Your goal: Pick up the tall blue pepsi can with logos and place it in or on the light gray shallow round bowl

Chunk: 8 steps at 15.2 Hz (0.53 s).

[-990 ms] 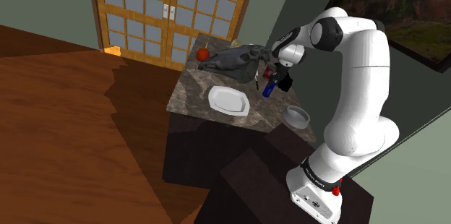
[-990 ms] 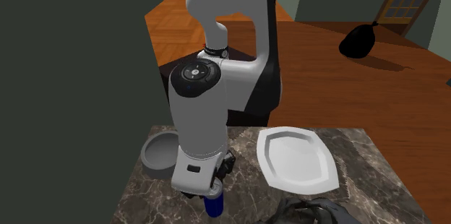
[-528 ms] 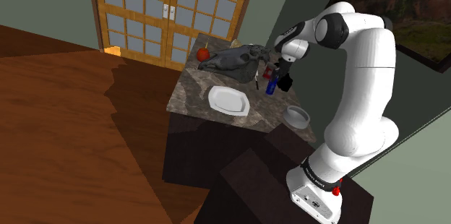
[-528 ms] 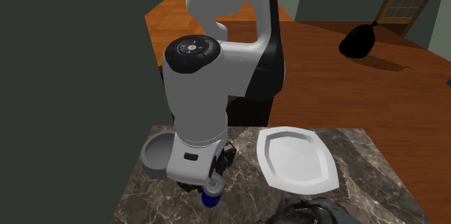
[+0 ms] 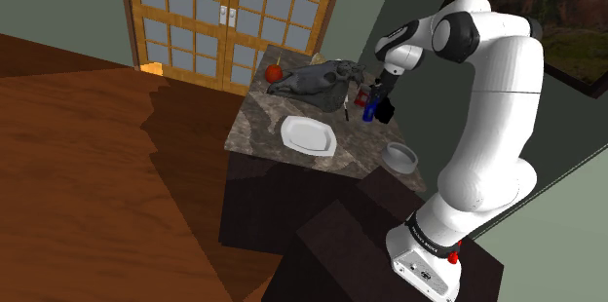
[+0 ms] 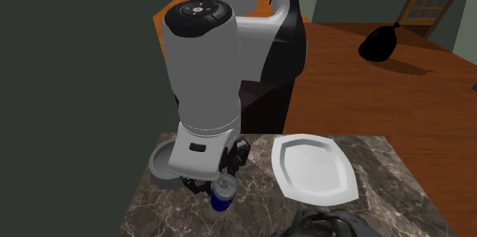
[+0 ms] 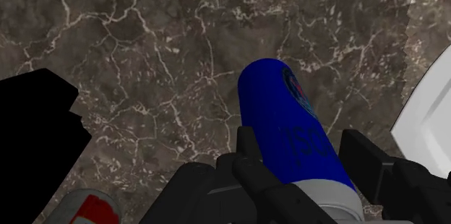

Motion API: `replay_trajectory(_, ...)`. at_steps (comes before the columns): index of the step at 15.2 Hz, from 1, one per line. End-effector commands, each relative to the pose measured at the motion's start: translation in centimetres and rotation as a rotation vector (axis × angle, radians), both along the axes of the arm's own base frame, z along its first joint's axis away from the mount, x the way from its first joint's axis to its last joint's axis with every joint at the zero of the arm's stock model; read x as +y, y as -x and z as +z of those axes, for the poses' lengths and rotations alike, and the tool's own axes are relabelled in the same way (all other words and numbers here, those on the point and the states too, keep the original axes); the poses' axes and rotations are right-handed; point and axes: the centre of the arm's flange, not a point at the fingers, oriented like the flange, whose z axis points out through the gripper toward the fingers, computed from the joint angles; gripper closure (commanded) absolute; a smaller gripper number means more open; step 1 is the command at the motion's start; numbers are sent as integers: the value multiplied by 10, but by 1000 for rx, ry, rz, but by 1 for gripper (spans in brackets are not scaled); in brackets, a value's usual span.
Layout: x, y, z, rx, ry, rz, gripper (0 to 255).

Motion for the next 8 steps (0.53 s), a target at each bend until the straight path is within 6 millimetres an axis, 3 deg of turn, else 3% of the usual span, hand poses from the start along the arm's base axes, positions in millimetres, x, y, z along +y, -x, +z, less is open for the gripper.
replay_trajectory(1, 0, 0, 11, 0, 0, 0, 255)
replay_trajectory(6, 0, 0, 35, 0, 0, 0, 255)
replay_trajectory(8, -1, 26, 40, 0, 0, 0, 255)
